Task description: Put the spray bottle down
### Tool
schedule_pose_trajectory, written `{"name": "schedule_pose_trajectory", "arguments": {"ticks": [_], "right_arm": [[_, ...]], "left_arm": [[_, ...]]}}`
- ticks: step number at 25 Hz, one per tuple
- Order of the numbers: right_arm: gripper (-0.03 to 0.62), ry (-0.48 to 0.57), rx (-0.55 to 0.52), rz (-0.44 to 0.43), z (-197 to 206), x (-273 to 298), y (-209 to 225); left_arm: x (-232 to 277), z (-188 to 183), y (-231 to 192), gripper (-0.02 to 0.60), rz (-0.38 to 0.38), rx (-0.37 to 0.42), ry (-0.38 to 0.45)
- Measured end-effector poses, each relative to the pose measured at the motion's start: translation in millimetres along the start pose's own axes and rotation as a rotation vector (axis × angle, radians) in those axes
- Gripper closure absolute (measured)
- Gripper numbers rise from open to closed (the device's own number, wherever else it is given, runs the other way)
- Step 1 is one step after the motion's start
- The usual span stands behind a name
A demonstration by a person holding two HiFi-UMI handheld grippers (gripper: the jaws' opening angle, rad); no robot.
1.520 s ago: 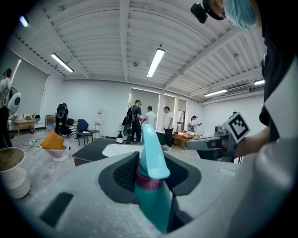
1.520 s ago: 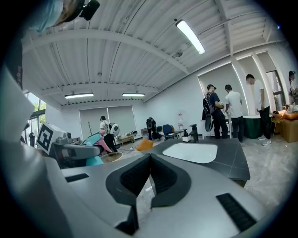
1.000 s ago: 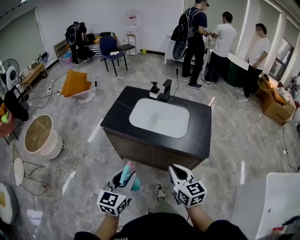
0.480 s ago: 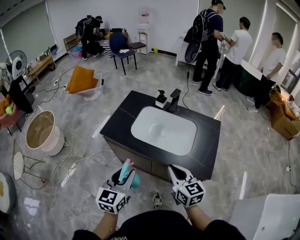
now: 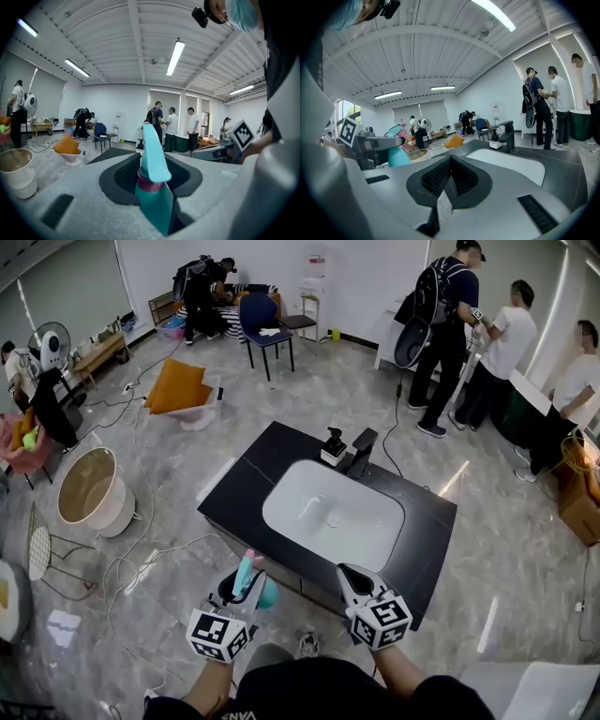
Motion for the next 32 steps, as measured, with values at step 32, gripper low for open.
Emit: {"name": "schedule_pose_trajectory", "arguments": {"ticks": [32], "right_arm": [[0.592, -0.032, 0.106, 0.182, -16.3, 134.8, 99.1]], "left_arm": [[223.0, -32.8, -110.1, 0.443, 0.155, 0.071, 0.011]]}}
Point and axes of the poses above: the fingertips, and each gripper's own axes: x forward along the fingers, y to its right, z out of its underside, the point moved 1 cm from there along -x, backward along the fingers, and after that the axes turned 10 degrees about -z, right-handed, at the moved point
